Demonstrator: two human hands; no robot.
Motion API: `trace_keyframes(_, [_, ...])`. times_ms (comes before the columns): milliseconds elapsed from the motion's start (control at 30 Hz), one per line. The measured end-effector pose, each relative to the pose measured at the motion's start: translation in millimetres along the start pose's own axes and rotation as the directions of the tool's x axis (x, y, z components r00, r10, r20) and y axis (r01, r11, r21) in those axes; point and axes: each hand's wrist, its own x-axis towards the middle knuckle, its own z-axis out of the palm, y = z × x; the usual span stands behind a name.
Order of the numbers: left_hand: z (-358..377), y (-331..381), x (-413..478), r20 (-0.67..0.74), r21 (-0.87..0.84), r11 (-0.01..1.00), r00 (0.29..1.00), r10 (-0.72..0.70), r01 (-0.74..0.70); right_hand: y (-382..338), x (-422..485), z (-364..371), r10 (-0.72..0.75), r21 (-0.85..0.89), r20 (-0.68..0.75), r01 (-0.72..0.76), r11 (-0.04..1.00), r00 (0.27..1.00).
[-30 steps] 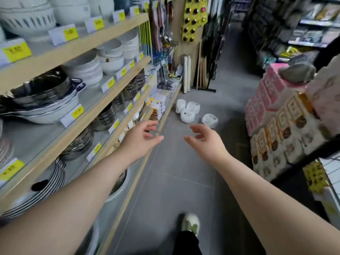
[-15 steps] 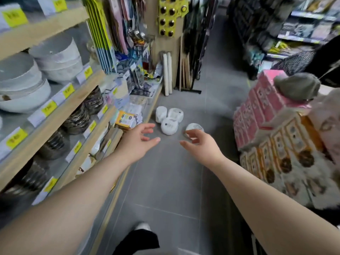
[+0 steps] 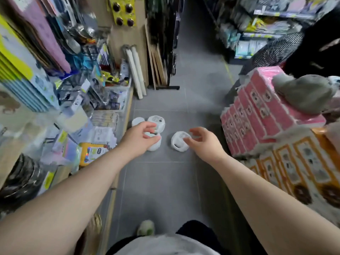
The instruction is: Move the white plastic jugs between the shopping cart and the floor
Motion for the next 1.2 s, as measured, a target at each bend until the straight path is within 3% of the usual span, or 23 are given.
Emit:
trace_keyframes(200, [25.9,-6.3,118.7,0.047,0.007,0.995,0.994,-0.096,0.095,24.9,121.6,-9.5,0.068,-0.026,0.032,-0.067,0.997,0.997])
trace_keyframes(533, [103.8,-64.5,316.8,0.022,-0.025,0.958,0.958,-0.286,0.286,103.9,368.7,16.0,0.175,-0.161,0.231,-0.139,0.977,0.957])
trace_keyframes(867, [243.0,-281.5,470.4,0.126,0.08,0.882,0.873,-0.472,0.465,304.9,532.6,154.8,0.379,-0.178,0.245,-0.343,0.922,0.892])
trace_keyframes(1200, [389.2,-473.1,569.6,0.233,0.129,0.898,0.867,-0.44,0.421,494.4,653.5,281.9,0.291,-0.371,0.315,-0.165,0.914,0.904])
